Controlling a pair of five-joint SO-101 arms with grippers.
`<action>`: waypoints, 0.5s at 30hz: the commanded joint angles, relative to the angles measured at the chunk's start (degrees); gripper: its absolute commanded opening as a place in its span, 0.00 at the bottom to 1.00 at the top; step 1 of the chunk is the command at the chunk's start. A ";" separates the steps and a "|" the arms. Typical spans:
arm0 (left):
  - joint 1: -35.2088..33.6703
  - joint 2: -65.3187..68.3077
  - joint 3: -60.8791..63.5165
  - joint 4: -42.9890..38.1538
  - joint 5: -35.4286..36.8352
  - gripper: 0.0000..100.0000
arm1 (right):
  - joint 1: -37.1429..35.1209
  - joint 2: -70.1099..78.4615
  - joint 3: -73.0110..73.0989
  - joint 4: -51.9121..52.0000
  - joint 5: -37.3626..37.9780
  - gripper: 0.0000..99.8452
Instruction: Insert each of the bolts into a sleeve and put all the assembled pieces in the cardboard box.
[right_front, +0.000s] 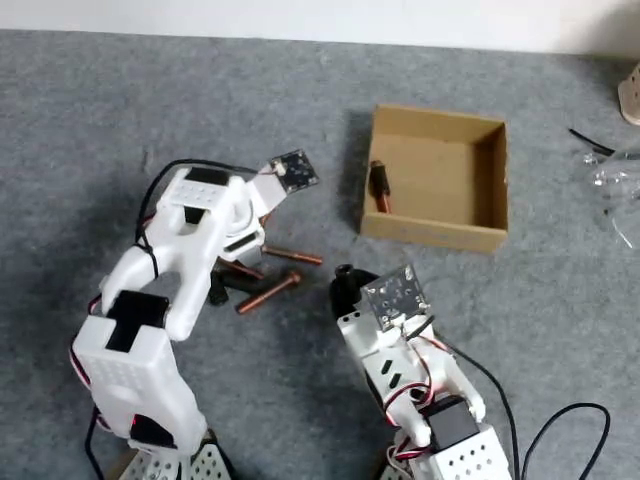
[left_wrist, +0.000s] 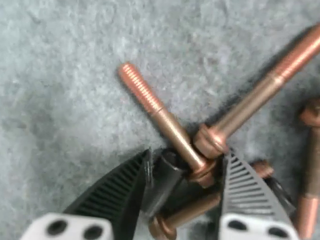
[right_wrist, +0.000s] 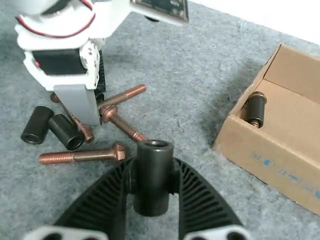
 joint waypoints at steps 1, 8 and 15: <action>-0.92 2.95 -2.68 -0.53 0.35 0.07 | 0.92 -1.10 4.62 -2.07 0.79 0.00; -0.92 4.26 -4.70 -0.53 0.62 0.00 | 0.92 -1.10 4.62 -2.07 0.79 0.00; -0.92 4.18 -4.70 -0.53 0.70 0.01 | 0.92 -1.10 4.62 -1.98 0.79 0.00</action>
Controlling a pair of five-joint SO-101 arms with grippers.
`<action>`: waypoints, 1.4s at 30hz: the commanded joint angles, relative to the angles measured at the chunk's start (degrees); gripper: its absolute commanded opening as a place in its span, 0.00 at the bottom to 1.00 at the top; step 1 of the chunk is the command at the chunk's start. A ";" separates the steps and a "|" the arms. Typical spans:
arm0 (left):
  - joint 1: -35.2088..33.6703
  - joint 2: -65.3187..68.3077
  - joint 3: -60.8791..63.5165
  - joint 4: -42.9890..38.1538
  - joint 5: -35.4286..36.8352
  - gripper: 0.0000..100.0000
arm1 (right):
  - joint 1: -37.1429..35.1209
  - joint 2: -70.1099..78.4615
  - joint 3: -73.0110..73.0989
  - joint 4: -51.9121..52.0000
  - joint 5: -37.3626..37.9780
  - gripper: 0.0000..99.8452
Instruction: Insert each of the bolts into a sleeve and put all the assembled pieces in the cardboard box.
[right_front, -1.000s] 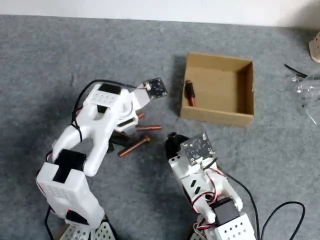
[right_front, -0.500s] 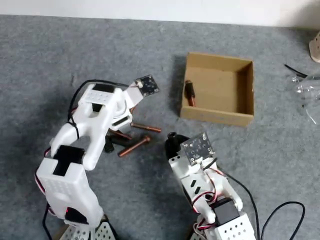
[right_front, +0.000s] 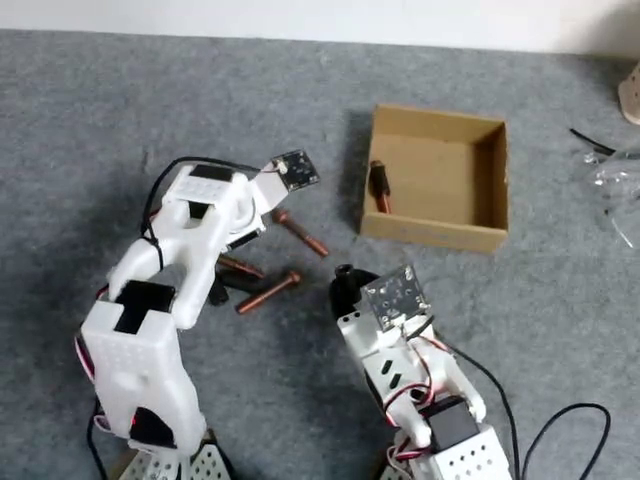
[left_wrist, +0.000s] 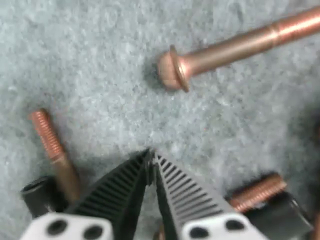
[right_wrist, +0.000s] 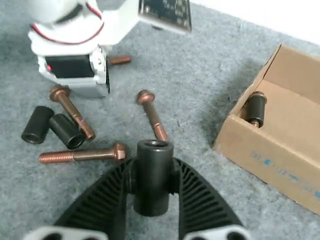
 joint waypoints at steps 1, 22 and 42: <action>-0.92 -0.31 -1.19 -0.09 0.44 0.01 | 0.92 -1.01 4.62 -1.98 0.79 0.00; -7.96 7.25 -21.49 4.13 14.07 0.17 | 0.92 -1.01 4.62 -1.98 0.79 0.00; -10.77 20.00 -34.68 13.80 13.98 0.02 | 0.92 -1.01 4.62 -1.98 0.79 0.00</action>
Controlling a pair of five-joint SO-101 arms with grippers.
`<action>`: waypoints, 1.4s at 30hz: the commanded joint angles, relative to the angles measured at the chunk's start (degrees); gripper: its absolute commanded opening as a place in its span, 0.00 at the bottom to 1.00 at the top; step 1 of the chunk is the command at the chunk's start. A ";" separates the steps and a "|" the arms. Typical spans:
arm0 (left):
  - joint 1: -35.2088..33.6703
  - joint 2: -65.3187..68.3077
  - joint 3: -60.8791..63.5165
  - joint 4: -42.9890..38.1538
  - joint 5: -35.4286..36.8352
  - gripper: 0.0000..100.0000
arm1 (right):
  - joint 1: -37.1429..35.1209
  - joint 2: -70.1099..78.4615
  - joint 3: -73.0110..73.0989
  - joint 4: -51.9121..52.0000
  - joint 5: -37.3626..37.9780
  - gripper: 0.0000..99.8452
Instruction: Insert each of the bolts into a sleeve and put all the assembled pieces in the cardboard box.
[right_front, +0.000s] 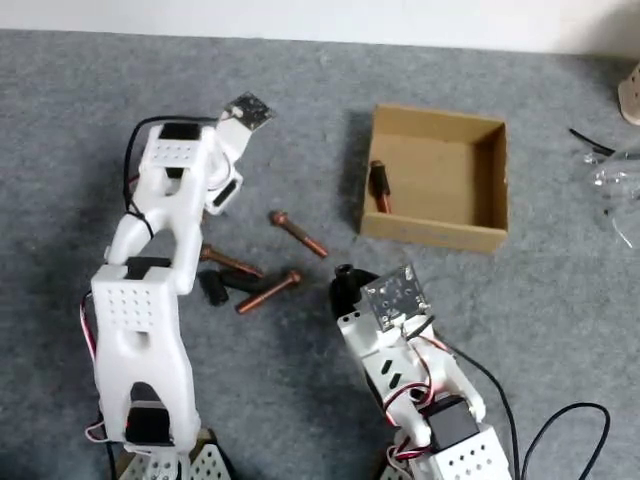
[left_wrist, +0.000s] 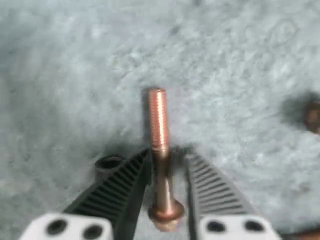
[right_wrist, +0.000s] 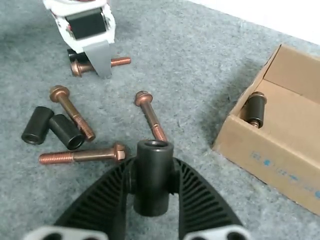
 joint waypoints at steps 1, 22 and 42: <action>-1.71 0.13 -0.66 0.18 0.00 0.02 | 0.92 -1.01 4.62 -1.98 0.79 0.00; 1.98 -8.84 -2.59 10.29 -2.64 0.01 | 0.92 -1.01 4.62 -1.98 0.79 0.00; -27.82 -11.47 4.00 20.22 -45.01 0.01 | 0.92 -1.01 4.70 -1.98 0.79 0.00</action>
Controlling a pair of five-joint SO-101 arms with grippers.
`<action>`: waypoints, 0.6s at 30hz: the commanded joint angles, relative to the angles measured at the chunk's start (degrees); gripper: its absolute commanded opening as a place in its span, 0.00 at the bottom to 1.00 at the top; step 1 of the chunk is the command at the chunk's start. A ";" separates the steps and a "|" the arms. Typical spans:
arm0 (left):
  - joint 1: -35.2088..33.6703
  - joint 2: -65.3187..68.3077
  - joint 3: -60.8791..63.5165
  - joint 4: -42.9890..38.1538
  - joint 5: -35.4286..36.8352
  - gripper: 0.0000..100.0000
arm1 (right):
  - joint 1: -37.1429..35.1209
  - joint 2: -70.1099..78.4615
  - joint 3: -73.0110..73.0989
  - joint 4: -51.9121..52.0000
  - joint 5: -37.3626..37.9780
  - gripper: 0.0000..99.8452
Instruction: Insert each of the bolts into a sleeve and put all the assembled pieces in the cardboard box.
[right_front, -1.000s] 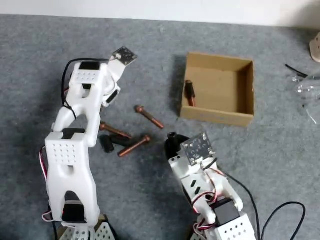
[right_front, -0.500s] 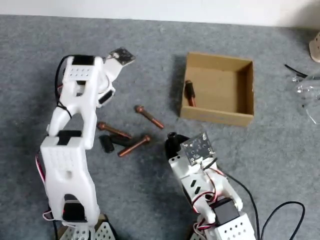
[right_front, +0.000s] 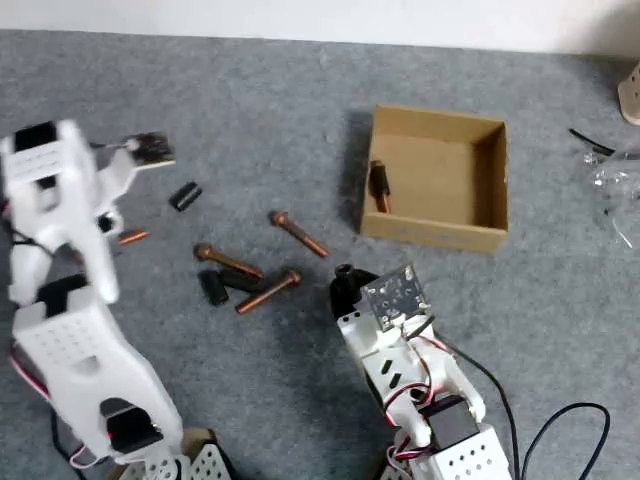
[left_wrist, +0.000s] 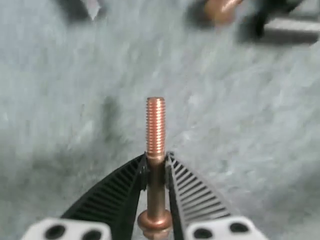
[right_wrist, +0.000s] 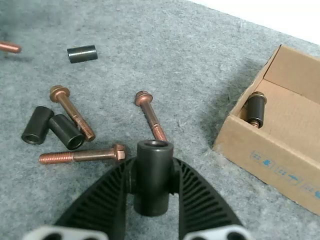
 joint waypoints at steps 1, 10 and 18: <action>-8.40 3.12 -0.48 -6.42 -2.90 0.01 | 0.92 -1.01 4.70 -1.98 0.79 0.00; -10.77 5.58 -0.48 -4.57 -2.64 0.14 | 0.92 -1.01 4.70 -1.98 0.79 0.00; -10.51 5.58 -8.04 -4.40 41.23 0.21 | 0.92 -1.01 4.79 -1.98 0.79 0.00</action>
